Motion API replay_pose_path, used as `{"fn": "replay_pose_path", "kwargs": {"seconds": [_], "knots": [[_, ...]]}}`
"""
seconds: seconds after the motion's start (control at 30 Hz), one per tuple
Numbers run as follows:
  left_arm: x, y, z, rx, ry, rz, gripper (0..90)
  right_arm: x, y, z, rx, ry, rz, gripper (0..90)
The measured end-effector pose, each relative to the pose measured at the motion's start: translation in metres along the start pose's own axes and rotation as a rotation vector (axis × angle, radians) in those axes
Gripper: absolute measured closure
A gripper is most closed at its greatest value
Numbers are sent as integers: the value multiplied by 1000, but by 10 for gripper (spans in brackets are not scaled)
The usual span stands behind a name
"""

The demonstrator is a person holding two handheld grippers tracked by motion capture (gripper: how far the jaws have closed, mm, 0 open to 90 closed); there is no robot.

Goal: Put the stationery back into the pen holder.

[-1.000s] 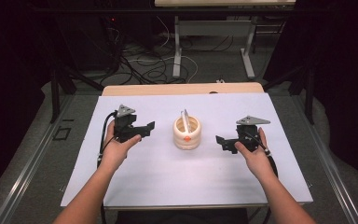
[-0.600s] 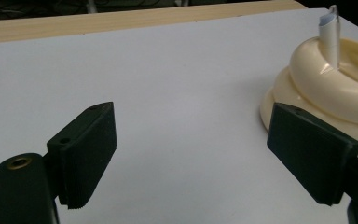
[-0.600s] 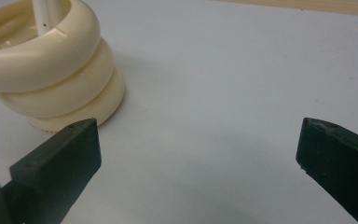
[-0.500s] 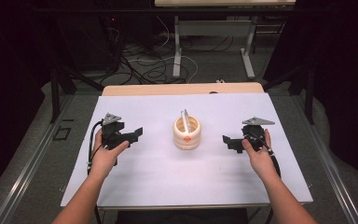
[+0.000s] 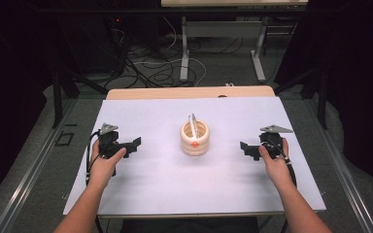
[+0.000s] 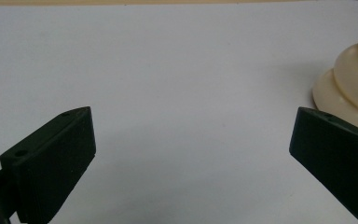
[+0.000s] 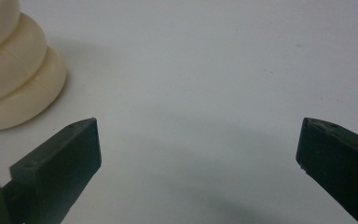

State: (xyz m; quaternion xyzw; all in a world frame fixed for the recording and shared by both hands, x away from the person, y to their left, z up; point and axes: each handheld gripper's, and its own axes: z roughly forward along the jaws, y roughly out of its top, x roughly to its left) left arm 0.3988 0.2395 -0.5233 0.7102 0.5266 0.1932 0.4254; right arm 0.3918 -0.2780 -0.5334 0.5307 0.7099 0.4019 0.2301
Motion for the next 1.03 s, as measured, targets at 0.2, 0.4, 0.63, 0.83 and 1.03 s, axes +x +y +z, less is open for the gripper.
{"fn": "replay_pose_path", "kwargs": {"seconds": [0.2,0.4,0.63,0.83,1.03], "knots": [[9,-8,-1,20,27,28,4,-6,-2,0,-4,-17,11,0],[16,-14,1,34,57,21,5,-10,-5,1,4,-29,23,0],[19,-19,3,51,65,11,11,-10,-6,3,15,-29,25,0],[18,-19,3,70,62,19,13,-9,-7,4,19,-25,17,0],[19,-21,5,73,69,10,20,-10,-7,3,20,-19,20,0]]}}
